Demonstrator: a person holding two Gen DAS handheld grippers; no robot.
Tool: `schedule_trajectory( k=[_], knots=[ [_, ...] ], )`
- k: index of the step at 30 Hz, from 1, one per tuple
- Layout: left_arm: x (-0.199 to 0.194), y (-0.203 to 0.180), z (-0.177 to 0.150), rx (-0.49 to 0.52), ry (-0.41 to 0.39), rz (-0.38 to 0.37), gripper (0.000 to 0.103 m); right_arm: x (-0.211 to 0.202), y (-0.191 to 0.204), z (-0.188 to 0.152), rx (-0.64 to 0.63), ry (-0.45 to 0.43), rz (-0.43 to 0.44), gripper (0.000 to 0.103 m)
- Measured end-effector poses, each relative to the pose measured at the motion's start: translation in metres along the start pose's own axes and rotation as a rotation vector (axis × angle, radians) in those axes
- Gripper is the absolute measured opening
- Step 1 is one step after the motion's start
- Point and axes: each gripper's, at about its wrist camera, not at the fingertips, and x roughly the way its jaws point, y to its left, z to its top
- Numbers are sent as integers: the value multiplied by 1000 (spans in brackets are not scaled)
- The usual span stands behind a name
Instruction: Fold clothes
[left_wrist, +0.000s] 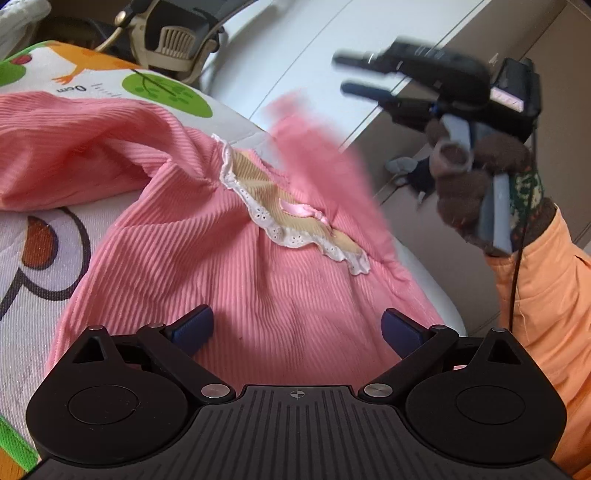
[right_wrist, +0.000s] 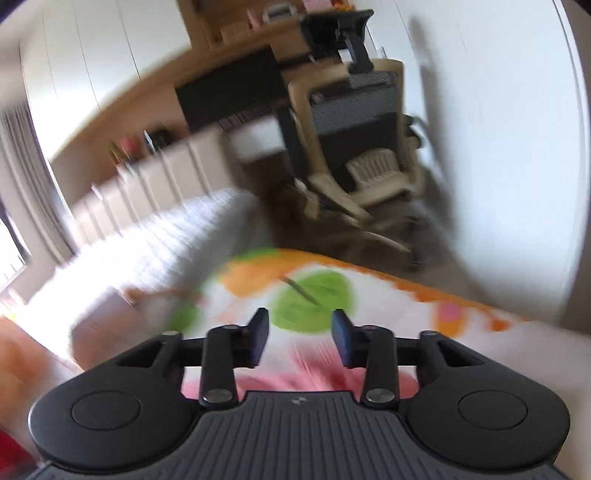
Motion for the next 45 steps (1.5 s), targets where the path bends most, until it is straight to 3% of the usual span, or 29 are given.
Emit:
schedule_trajectory(
  k=[2, 5, 8, 11, 14, 17, 20, 23, 26, 28, 31, 33, 34, 35, 36, 37, 38, 40, 43, 45],
  knots=[
    [1, 0, 0, 1, -2, 1, 100, -13, 3, 5, -12, -57, 15, 43],
    [2, -2, 0, 8, -2, 6, 102, -23, 1, 0, -94, -62, -73, 43],
    [4, -4, 0, 14, 0, 15, 102, -20, -11, -27, -170, 7, -185, 43],
    [0, -2, 3, -18, -5, 26, 102, -4, -31, -68, -197, 132, -235, 43],
    [-7, -3, 11, -35, -31, 48, 102, 3, -31, -117, -258, 204, -240, 43],
    [-20, -7, 24, -8, -83, 86, 102, 10, -4, -143, -475, 150, -236, 43],
    [-26, -14, 43, 34, -121, 117, 102, -16, 18, -148, -622, 101, -107, 44],
    [-14, -27, 68, 99, -150, 128, 102, -52, 13, -137, -595, 18, -118, 48],
    [26, -37, 95, 146, -129, 141, 102, -88, -9, -130, -506, -48, -199, 51],
    [58, -43, 110, 176, -108, 162, 102, -108, -26, -130, -437, -62, -236, 51],
    [110, -46, 121, 248, -75, 250, 100, -122, -48, -130, -367, -55, -276, 51],
    [135, -44, 122, 270, -38, 299, 78, -122, -59, -129, -349, -48, -302, 51],
    [146, -43, 122, 277, -15, 314, 49, -120, -64, -128, -343, -44, -314, 51],
    [151, -44, 122, 286, 4, 321, 35, -115, -68, -127, -349, -37, -333, 51],
    [149, -46, 123, 301, -2, 319, 31, -110, -70, -124, -370, -28, -362, 51],
    [141, -52, 124, 326, -27, 310, 15, -103, -71, -120, -399, -19, -395, 51],
    [132, -60, 127, 357, -67, 302, 6, -91, -72, -115, -438, -10, -431, 51],
    [108, -74, 131, 411, -152, 299, 6, -63, -77, -103, -496, 17, -481, 51],
    [82, -78, 132, 420, -211, 300, 6, -27, -90, -96, -542, 86, -527, 51],
    [80, -68, 126, 395, -173, 295, 6, -15, -97, -102, -585, 107, -573, 51]
  ],
)
